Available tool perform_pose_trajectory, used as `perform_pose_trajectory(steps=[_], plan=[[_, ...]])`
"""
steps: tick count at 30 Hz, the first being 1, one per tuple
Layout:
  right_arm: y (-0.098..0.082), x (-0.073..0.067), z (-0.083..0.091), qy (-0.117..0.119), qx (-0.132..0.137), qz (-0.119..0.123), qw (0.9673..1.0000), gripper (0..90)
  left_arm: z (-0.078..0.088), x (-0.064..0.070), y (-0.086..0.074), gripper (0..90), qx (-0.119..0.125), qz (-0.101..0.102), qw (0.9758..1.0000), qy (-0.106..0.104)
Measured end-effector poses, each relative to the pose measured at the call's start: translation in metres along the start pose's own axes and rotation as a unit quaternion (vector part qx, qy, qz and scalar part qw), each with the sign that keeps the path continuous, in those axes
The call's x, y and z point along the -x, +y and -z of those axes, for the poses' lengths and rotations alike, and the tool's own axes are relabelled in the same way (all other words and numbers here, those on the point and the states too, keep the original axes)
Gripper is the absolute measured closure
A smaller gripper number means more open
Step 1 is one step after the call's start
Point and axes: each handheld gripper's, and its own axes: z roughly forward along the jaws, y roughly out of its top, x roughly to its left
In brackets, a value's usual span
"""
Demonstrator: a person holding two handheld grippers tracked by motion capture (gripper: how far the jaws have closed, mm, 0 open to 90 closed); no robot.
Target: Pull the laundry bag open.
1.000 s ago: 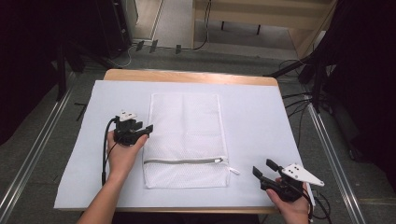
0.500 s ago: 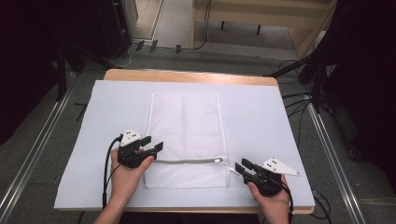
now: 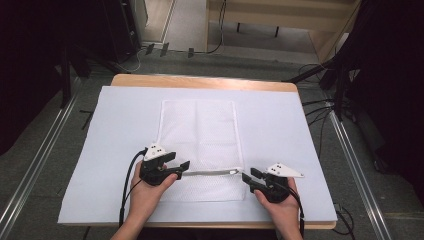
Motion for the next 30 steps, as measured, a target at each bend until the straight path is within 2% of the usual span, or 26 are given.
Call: perform_pose_trajectory(steps=[1,3,4,8,11,15,18,20,21,22,26,27,28,29,30], plan=[[0.000,0.000,0.000,0.000,0.000,0.000,1.0000,58.2,0.000,0.000,0.000,35.3,0.000,0.000,1.0000,0.000],[-0.001,-0.001,-0.001,0.006,-0.005,-0.012,0.9999,58.6,-0.003,0.002,0.000,35.5,-0.006,0.006,0.9999,-0.015],[-0.001,-0.001,-0.001,0.003,-0.009,-0.007,0.9999,58.7,-0.005,0.004,0.000,37.1,-0.011,0.004,0.9996,-0.027],[-0.002,0.000,-0.003,0.002,-0.016,-0.003,0.9999,57.6,-0.009,0.010,0.000,39.2,-0.018,0.000,0.9991,-0.037],[-0.003,0.002,-0.007,0.002,-0.018,0.000,0.9998,55.5,-0.012,0.013,-0.001,41.3,-0.023,-0.002,0.9988,-0.043],[-0.003,-0.001,-0.010,0.005,-0.029,0.018,0.9994,53.7,-0.017,0.018,-0.002,41.7,-0.031,-0.009,0.9984,-0.048],[0.000,-0.001,-0.014,0.001,-0.024,0.014,0.9996,53.3,-0.020,0.021,-0.002,42.1,-0.034,-0.011,0.9981,-0.050],[0.002,-0.003,-0.019,0.003,-0.033,0.017,0.9993,53.8,-0.021,0.023,-0.002,42.4,-0.035,-0.010,0.9980,-0.052],[0.003,-0.007,-0.022,-0.007,-0.043,0.024,0.9988,54.6,-0.021,0.023,-0.002,42.4,-0.035,-0.011,0.9980,-0.052],[0.002,-0.010,-0.022,-0.017,-0.041,0.029,0.9986,54.8,-0.021,0.023,-0.002,42.5,-0.036,-0.012,0.9980,-0.051],[0.001,-0.013,-0.021,-0.021,-0.041,0.036,0.9983,58.5,-0.022,0.023,-0.002,43.0,-0.034,-0.010,0.9980,-0.052],[0.000,-0.015,-0.021,-0.031,-0.042,0.042,0.9978,63.0,-0.022,0.024,-0.002,43.6,-0.035,-0.009,0.9979,-0.055],[-0.001,-0.020,-0.022,-0.050,-0.044,0.057,0.9962,67.8,-0.022,0.025,-0.002,45.0,-0.035,-0.007,0.9975,-0.061],[-0.001,-0.020,-0.022,-0.050,-0.044,0.057,0.9962,67.8,-0.023,0.026,-0.002,45.0,-0.035,-0.006,0.9973,-0.064],[-0.001,-0.025,-0.022,-0.063,-0.045,0.078,0.9940,75.1,-0.025,0.028,-0.001,45.7,-0.035,-0.006,0.9968,-0.071]])
